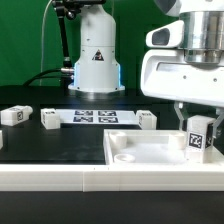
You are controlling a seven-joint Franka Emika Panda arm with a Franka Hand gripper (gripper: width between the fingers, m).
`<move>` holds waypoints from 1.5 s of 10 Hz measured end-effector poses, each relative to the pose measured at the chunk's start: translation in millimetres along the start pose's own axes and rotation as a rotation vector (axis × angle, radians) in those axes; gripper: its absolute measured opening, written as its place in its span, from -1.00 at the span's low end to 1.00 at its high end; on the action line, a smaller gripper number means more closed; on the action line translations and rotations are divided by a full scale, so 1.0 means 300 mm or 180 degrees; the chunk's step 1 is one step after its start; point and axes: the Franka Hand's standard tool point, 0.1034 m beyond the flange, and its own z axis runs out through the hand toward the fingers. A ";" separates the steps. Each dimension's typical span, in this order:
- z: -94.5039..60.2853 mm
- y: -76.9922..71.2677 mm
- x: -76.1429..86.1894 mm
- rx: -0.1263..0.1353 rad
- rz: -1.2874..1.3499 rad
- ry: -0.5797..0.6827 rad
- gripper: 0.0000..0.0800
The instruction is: Assemble one leg
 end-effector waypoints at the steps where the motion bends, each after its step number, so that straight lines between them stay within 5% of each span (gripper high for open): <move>1: 0.000 0.000 -0.003 -0.0015 0.0366 0.0000 -0.27; 7: 0.000 0.003 -0.004 -0.0026 0.1240 -0.0030 -0.27; 9: 0.001 0.001 -0.002 0.0010 0.0994 -0.0014 0.43; 15: -0.003 -0.009 -0.004 0.0045 -0.0958 0.0012 0.62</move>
Offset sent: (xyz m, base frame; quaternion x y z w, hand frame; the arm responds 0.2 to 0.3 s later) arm 0.0009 -0.0010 0.0006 -0.0213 -0.0162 0.2153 0.9762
